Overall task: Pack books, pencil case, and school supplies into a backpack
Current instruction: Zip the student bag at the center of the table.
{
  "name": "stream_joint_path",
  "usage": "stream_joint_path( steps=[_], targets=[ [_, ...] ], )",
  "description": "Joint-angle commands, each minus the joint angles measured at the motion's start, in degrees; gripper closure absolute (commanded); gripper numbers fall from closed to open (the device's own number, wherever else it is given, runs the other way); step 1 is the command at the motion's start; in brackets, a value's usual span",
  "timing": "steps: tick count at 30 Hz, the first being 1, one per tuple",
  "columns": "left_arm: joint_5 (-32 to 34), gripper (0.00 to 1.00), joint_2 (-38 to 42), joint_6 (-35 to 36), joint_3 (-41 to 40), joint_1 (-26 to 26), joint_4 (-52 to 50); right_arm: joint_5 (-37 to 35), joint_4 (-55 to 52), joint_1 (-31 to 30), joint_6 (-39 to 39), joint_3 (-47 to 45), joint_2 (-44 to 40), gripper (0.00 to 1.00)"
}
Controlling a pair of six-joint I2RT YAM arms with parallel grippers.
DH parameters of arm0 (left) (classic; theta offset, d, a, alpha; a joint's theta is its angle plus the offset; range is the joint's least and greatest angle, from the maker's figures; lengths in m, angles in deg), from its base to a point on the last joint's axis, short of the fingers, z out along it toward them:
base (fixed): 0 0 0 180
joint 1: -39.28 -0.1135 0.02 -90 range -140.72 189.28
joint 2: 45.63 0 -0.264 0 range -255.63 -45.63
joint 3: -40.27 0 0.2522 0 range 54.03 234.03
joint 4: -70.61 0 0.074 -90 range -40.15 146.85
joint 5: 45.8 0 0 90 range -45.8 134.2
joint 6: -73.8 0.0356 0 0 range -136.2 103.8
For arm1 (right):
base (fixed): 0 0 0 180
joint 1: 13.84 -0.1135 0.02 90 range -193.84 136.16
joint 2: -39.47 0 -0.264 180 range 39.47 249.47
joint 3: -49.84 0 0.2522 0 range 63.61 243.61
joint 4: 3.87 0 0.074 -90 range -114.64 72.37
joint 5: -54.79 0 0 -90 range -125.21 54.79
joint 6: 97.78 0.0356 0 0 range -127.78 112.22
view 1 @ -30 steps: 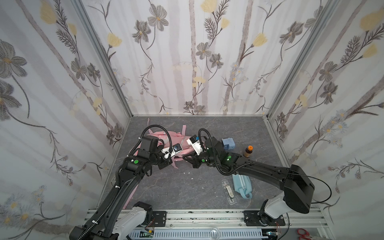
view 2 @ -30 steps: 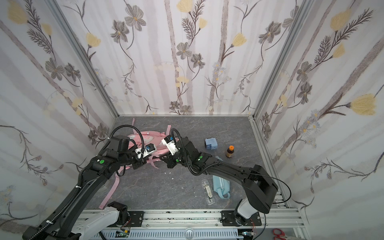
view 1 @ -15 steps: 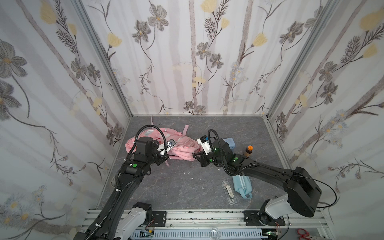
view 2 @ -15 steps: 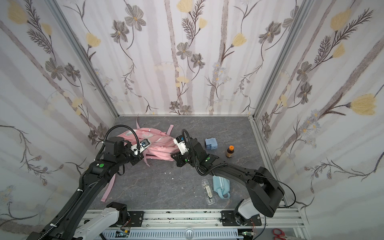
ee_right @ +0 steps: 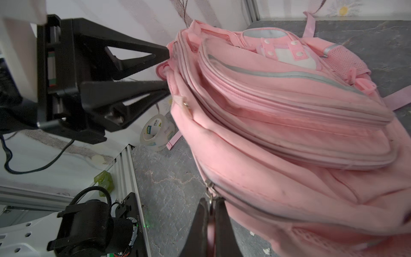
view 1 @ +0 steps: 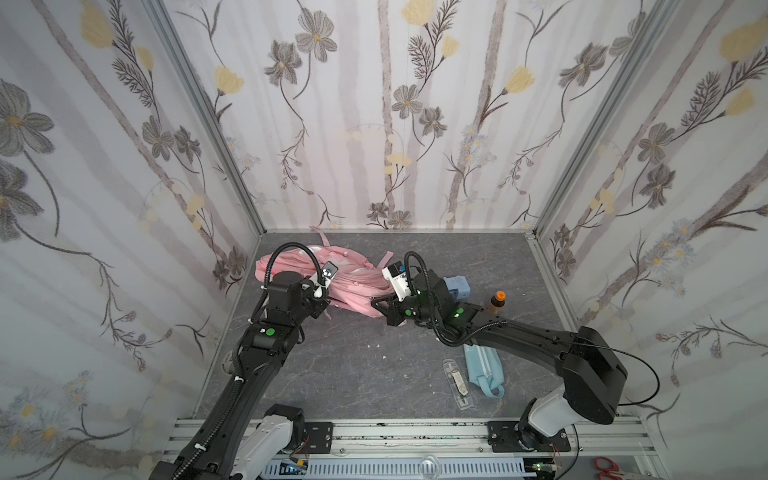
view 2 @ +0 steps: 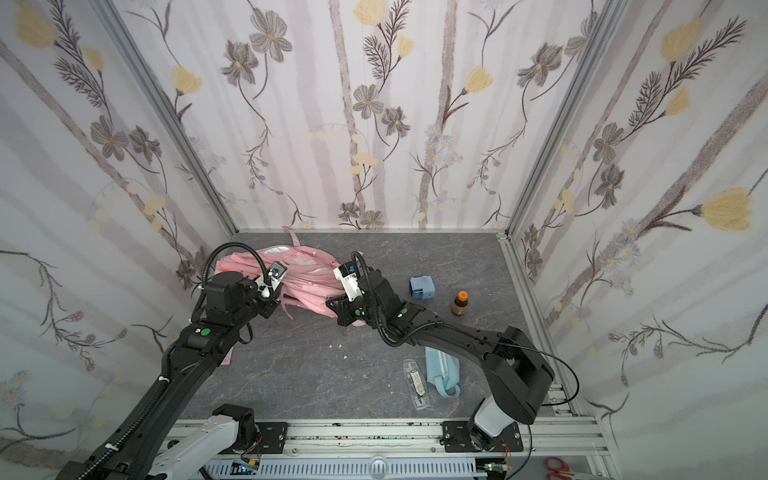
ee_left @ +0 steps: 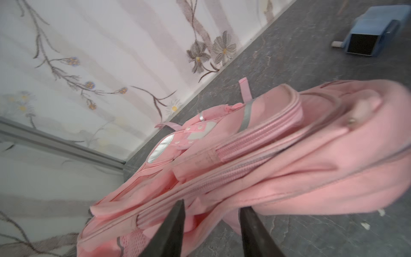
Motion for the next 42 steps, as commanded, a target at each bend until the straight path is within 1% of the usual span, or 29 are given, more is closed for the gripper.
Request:
stream_joint_path(
  steps=[1,2,3,6,9,11,13,14,16,17,20,21,22,26,30,33,36,37,38,42],
  targets=[
    [-10.9,0.20,0.9,7.3,2.3,0.8,-9.7,3.9,4.6,-1.4,0.8,2.1,1.5,1.00],
    [-11.0,0.16,0.8,7.7,2.9,1.2,-11.2,4.1,4.8,-1.8,1.0,2.6,2.0,1.00],
    [-11.4,0.14,0.5,8.5,3.5,1.7,-13.0,4.4,4.7,-2.1,1.1,3.2,2.6,1.00],
    [-12.2,0.15,-0.3,10.5,4.2,4.2,-16.3,4.8,4.8,-2.9,1.1,4.2,3.6,1.00],
    [-13.8,0.21,-2.1,9.6,4.8,6.3,-17.8,5.4,4.5,-2.9,0.6,4.6,3.7,1.00],
    [-13.2,0.28,-3.2,8.9,4.6,7.3,-17.7,5.5,4.1,-2.9,-0.1,4.5,3.3,1.00],
    [-12.0,0.33,-4.4,9.1,4.7,7.8,-17.7,5.9,3.3,-3.0,-0.7,4.3,2.8,1.00],
    [-11.2,0.36,-4.9,9.5,4.6,8.0,-17.6,6.2,3.0,-2.9,-0.9,4.0,2.6,1.00],
    [-9.9,0.47,-5.4,10.4,4.5,8.3,-17.1,7.0,2.8,-3.1,-1.2,3.3,2.1,1.00],
    [-9.5,0.58,-5.5,11.1,4.5,8.4,-16.9,7.3,2.6,-3.2,-1.4,2.9,1.9,1.00],
    [-7.9,0.85,-5.3,12.2,4.1,8.4,-16.0,7.4,1.6,-3.3,-2.1,2.1,1.2,1.00],
    [-7.0,0.94,-5.1,12.7,3.8,8.4,-15.7,7.2,1.2,-3.3,-2.4,1.8,1.0,1.00],
    [-6.2,1.00,-5.1,13.2,3.5,8.5,-15.6,7.1,1.1,-3.3,-2.6,1.4,0.7,1.00],
    [-3.2,1.00,-4.2,15.0,2.4,8.3,-16.0,6.8,-0.6,-2.9,-3.8,0.5,-0.2,1.00],
    [-3.9,1.00,-2.1,15.6,1.7,7.1,-16.5,5.8,-2.6,-0.9,-4.5,-1.0,-1.2,1.00],
    [-5.8,1.00,-0.1,15.9,1.3,5.8,-16.9,5.5,-3.3,2.3,-4.3,-2.9,-1.9,1.00],
    [-5.9,1.00,1.5,17.5,1.1,4.6,-17.5,4.6,-5.6,4.7,-5.4,-3.5,-1.7,1.00],
    [-5.7,1.00,2.1,18.1,1.0,4.1,-17.6,4.2,-6.7,7.0,-5.9,-3.5,-1.3,1.00],
    [-5.6,1.00,2.5,18.4,0.9,3.4,-17.7,3.9,-7.8,8.0,-6.3,-3.5,-1.0,1.00],
    [-3.9,1.00,3.0,18.2,0.2,0.5,-16.0,2.8,-10.2,10.7,-6.6,-3.7,0.4,1.00]
  ],
)
